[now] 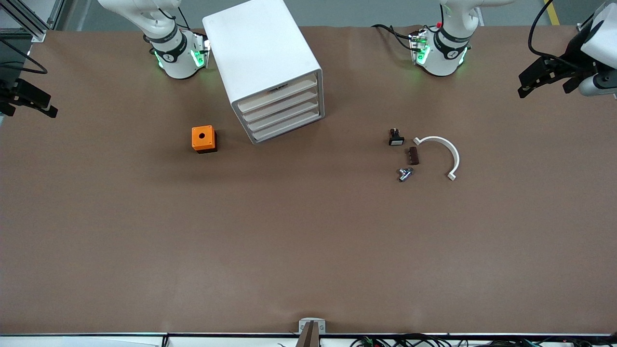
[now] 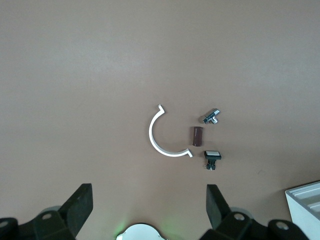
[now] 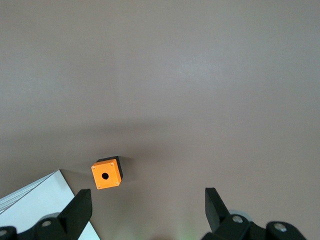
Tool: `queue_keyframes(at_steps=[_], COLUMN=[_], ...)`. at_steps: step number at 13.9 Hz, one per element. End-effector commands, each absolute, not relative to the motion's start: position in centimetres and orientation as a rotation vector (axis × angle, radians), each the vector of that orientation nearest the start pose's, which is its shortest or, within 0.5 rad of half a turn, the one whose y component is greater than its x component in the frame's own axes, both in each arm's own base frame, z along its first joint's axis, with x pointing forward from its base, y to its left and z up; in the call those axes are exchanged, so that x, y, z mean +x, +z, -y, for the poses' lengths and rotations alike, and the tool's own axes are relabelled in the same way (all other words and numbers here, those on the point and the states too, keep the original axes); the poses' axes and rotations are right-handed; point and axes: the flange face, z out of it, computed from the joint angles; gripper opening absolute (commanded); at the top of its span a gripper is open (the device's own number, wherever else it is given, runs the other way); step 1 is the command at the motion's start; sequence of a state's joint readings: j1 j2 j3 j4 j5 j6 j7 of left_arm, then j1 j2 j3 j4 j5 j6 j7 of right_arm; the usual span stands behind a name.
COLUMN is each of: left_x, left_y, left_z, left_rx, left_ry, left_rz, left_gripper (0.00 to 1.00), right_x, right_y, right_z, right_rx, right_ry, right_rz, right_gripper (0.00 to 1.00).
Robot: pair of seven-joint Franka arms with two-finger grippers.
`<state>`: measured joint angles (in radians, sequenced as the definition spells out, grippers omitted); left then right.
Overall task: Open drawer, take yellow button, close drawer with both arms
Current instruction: 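Reach the left gripper toward the white cabinet's drawer handle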
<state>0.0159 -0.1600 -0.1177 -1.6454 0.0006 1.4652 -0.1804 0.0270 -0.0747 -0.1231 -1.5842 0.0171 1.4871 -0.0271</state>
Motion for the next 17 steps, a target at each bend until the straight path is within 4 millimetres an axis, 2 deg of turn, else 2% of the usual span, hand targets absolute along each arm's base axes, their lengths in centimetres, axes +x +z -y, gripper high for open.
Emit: queue_keyframes(at_steps=[1, 3, 5, 8, 9, 11, 14, 15, 16, 17], left_x=[49.5, 49.9, 50.9, 52.4, 53.3, 55.0, 56.3, 56.8, 57.4, 57.6], left_y=[66.8, 67.0, 66.0, 63.8, 62.3, 60.1, 56.6, 55.4, 54.4, 53.4], left_z=[5.4, 5.4, 5.6, 6.4, 6.8, 8.8, 12.3, 14.7, 16.0, 18.1], left_rx=[-3.112, -3.114, -3.115, -3.113, -3.120, -3.130, -3.094, -3.083, -3.072, -3.053], left_ry=[0.037, 0.027, 0.056, 0.113, 0.146, 0.135, 0.202, 0.221, 0.244, 0.263], left_rz=[0.123, 0.127, 0.117, 0.114, 0.115, 0.144, 0.376, 0.433, 0.490, 0.555], left_gripper=[1.00, 1.00, 1.00, 1.00, 1.00, 1.00, 1.00, 1.00, 1.00, 1.00], right_x=[51.3, 51.3, 51.3, 51.3, 51.3, 51.5, 51.5, 51.5, 51.5, 51.5], right_y=[65.4, 65.4, 65.4, 65.4, 65.3, 65.5, 65.7, 65.7, 65.7, 65.7], right_z=[5.1, 5.1, 5.1, 5.1, 5.1, 5.1, 5.2, 5.2, 5.2, 5.1], right_rx=[-3.101, -3.101, -3.102, -3.102, -3.102, -3.103, -3.103, -3.104, -3.104, -3.104], right_ry=[0.029, 0.029, 0.029, 0.029, 0.031, 0.024, 0.021, 0.019, 0.019, 0.019], right_rz=[-0.127, -0.127, -0.127, -0.127, -0.127, -0.118, -0.120, -0.118, -0.120, -0.120], right_gripper=[1.00, 1.00, 1.00, 1.00, 1.00, 1.00, 1.00, 1.00, 1.00, 1.00])
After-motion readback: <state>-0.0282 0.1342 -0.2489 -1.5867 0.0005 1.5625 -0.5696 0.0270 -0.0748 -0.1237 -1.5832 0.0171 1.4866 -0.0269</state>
